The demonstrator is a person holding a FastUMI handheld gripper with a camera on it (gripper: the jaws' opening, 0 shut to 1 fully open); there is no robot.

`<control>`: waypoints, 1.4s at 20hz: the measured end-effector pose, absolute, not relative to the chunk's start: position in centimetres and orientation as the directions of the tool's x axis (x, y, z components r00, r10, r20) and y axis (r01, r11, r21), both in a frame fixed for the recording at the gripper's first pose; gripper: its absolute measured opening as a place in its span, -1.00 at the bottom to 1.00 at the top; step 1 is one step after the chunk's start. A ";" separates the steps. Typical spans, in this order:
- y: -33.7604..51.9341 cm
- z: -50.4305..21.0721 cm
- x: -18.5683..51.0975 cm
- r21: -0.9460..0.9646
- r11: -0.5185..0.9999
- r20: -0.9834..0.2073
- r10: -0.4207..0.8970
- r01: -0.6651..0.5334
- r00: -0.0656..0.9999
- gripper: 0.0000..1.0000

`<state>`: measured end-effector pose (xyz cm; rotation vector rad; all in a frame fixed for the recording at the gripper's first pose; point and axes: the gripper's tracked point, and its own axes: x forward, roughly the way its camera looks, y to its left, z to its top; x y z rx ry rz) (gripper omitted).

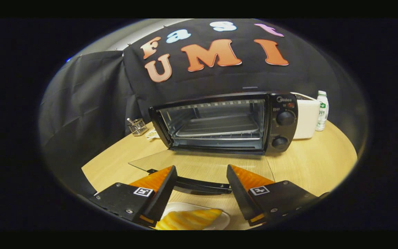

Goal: Open the toaster oven, put the food inside, and close the toaster oven door.

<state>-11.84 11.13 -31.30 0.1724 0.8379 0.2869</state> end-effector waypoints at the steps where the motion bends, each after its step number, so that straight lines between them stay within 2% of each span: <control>1: 11.1 -31.8 -12.0 0.253 0.950 -0.718 0.312 -0.184 0.622 0.71; 6: 11.0 -34.3 -13.3 0.241 0.956 -0.770 0.294 -0.168 0.567 0.66; 18: 9.3 -32.4 -14.8 0.250 0.965 -0.773 0.247 -0.078 0.585 0.54; 22: 8.7 -30.6 -16.9 0.277 0.961 -0.760 0.231 -0.018 0.607 0.59; 23: 8.8 -29.9 -17.3 0.276 0.961 -0.751 0.229 -0.021 0.619 0.68; 28: 10.5 -28.4 -19.8 0.254 0.966 -0.734 0.226 -0.050 0.640 0.88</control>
